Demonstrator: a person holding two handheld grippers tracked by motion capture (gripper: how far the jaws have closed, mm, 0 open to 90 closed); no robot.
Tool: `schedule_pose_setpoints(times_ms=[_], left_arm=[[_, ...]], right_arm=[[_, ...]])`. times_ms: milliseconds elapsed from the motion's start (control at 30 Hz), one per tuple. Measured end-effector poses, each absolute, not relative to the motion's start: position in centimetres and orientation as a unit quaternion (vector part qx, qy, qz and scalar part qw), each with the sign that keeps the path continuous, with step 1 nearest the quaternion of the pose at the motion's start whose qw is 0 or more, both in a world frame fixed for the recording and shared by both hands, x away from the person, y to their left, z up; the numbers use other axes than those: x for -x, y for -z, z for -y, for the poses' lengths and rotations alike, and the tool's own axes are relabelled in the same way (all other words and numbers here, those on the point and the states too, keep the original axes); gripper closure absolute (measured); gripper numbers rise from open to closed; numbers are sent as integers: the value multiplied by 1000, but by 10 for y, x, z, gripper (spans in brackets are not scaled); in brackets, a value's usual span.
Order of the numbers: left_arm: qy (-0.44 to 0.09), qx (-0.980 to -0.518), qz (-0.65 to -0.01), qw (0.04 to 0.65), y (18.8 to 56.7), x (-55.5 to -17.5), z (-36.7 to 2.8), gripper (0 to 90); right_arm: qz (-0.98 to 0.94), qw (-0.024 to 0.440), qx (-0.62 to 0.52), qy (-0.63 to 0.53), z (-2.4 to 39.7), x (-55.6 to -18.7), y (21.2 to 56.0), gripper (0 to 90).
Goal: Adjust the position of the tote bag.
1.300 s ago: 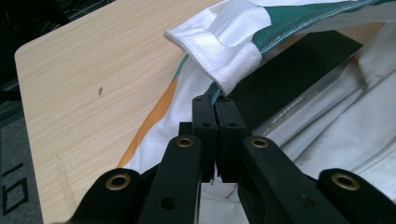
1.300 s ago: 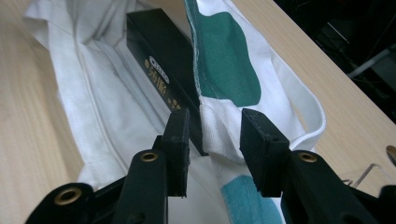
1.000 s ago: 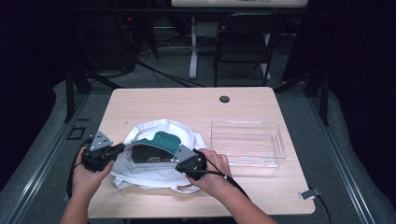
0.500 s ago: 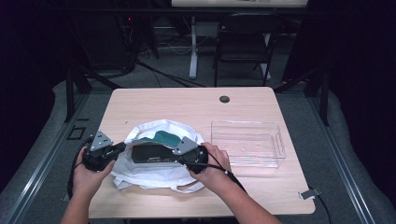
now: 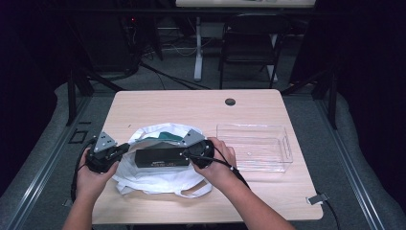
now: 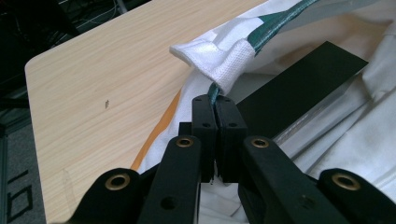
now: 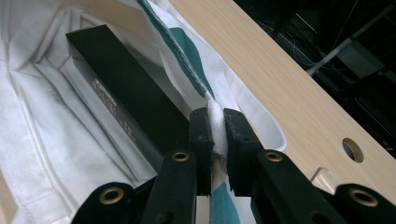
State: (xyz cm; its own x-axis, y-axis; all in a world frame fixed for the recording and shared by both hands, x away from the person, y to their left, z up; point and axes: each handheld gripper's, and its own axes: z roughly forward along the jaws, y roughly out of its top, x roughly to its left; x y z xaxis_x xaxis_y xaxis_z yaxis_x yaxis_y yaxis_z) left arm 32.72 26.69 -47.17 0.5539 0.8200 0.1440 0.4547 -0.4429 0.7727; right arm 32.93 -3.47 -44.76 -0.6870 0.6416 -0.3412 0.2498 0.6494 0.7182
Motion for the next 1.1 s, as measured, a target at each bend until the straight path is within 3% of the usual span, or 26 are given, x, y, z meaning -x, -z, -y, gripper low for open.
schedule_pose_setpoints(times_ms=[367,1100], left_arm=[[-263,-811,-395,341,465,-335,-265,884],[-258,-822,-399,314,453,-363,-256,885]], right_arm=[[-851,318,-263,-327,34,-339,442,828],[-848,304,-287,-325,37,-367,443,828]])
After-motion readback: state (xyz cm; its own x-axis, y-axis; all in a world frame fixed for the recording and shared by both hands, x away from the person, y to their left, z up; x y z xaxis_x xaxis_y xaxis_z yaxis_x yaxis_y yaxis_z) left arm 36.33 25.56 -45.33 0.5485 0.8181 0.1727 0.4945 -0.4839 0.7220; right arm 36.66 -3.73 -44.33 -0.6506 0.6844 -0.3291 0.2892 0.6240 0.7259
